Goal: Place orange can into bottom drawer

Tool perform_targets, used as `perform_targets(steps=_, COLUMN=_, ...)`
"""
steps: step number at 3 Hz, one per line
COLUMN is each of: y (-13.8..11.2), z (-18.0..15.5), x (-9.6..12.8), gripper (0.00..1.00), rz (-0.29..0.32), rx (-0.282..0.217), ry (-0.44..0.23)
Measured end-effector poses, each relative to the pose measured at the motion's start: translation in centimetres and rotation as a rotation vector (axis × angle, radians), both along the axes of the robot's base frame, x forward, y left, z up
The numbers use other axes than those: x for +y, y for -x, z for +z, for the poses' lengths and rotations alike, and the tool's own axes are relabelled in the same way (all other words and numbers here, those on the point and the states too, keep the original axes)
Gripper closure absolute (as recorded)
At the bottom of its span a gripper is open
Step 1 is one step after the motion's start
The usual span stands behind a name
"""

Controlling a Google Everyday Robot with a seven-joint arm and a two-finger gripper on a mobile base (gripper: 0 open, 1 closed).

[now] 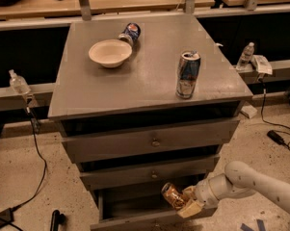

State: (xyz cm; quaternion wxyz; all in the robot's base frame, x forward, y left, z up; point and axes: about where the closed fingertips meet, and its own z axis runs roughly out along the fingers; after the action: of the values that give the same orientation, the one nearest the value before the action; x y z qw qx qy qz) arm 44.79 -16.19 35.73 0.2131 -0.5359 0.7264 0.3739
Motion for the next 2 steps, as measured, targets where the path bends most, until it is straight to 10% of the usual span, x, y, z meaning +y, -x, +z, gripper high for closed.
perform_targets(steps=2, y=-0.5, z=-1.3, x=0.0, gripper=1.0, rz=0.0, rx=-0.011, ry=0.009)
